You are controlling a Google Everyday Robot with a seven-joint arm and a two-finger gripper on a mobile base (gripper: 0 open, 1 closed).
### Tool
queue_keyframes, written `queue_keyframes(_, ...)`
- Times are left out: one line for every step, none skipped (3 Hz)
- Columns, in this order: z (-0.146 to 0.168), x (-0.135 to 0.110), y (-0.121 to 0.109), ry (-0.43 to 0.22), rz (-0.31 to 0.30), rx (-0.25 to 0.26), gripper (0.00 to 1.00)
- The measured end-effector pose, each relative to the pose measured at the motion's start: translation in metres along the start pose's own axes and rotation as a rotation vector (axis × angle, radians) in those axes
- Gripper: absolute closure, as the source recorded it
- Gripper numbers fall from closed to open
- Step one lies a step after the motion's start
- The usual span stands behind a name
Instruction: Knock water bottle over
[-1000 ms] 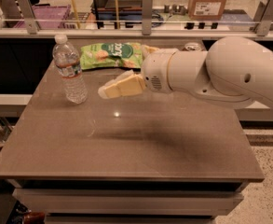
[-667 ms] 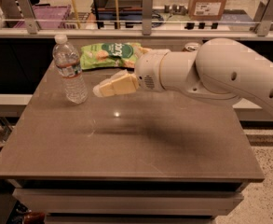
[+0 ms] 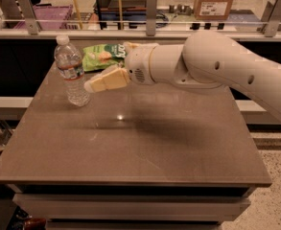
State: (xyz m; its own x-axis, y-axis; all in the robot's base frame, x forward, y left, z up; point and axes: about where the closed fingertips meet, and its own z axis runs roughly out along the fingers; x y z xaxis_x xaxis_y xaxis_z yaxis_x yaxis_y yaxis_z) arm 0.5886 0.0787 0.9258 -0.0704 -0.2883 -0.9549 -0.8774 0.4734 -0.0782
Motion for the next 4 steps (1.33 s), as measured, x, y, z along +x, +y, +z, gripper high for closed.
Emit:
queue_keyframes(0.018,-0.009,0.001,-0.017,-0.01,-0.033,0.0)
queue_keyframes(0.033,-0.019,0.006,-0.049,-0.01,-0.062,0.0)
queue_keyframes(0.045,-0.028,0.021,-0.082,0.005,-0.09,0.0)
queue_keyframes(0.053,-0.036,0.037,-0.095,0.018,-0.106,0.0)
